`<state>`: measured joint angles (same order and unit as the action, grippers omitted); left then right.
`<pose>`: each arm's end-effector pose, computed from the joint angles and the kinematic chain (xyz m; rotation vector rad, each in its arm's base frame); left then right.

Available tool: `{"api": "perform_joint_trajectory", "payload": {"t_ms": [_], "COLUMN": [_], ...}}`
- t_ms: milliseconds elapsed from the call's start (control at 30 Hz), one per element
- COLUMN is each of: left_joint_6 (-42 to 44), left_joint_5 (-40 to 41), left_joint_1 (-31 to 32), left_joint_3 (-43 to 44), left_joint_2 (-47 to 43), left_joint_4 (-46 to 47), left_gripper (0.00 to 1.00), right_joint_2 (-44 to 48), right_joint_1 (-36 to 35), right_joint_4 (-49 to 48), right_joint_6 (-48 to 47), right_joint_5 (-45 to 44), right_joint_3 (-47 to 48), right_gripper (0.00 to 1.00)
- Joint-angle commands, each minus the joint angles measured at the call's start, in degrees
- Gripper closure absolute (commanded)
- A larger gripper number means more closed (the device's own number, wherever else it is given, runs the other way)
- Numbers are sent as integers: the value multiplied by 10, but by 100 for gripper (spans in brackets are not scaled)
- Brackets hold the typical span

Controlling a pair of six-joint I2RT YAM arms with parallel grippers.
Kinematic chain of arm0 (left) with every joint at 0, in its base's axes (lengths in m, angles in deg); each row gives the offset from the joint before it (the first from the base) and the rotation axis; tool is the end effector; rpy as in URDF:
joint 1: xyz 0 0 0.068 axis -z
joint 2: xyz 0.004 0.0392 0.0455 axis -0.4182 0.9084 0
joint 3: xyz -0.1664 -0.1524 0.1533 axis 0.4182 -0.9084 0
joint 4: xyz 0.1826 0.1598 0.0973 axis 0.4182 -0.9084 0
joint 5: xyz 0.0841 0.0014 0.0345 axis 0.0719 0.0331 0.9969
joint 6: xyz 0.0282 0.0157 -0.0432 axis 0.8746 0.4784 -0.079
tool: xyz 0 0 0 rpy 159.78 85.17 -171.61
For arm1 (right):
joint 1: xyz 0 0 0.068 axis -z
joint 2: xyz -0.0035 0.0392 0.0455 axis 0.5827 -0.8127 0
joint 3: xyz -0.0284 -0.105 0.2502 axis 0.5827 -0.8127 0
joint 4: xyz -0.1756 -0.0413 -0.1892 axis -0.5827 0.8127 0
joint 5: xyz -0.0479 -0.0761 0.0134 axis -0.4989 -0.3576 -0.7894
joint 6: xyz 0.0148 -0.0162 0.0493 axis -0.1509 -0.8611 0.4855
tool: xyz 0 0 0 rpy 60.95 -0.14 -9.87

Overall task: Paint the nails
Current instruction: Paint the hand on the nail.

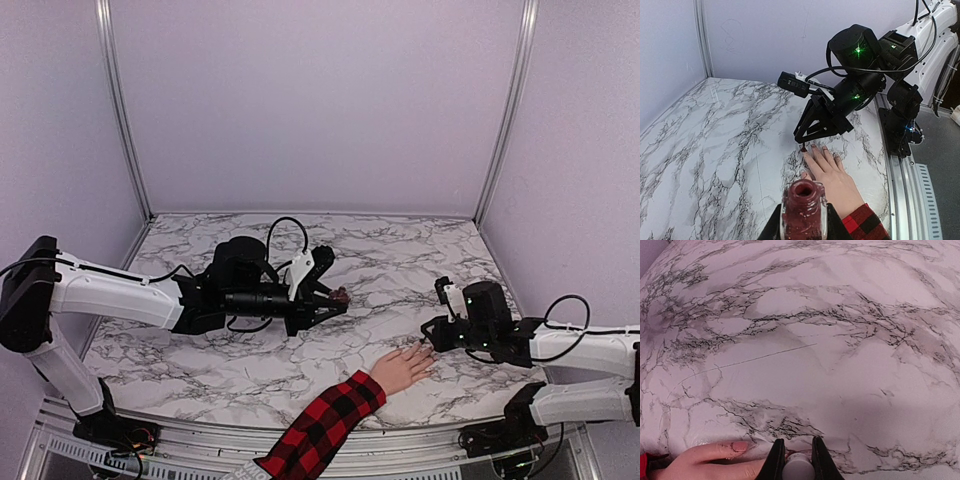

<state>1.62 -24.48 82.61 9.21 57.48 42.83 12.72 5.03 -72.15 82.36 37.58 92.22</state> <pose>0.1845 -0.3175 0.2496 1.1631 1.4321 -0.9990 0.1649 0.0974 0.1551 -0.2544 2.3074 0.4347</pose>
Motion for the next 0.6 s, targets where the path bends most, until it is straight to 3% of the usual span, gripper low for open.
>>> {"api": "perform_joint_trajectory", "payload": {"t_ms": [0,567], "left_joint_6": [1,0], "left_joint_5": [-7,-8], "left_joint_1": [-5,-5], "left_joint_3": [22,23], "left_joint_2": [7,8], "left_joint_4": [22,22], "left_gripper": [100,100], "right_joint_2": [-2,-12], "right_joint_1": [3,3], "right_joint_4": [0,7], "right_joint_6": [3,17], "right_joint_5": [-5,-47], "right_joint_3": [13,20], "right_gripper": [100,100]}}
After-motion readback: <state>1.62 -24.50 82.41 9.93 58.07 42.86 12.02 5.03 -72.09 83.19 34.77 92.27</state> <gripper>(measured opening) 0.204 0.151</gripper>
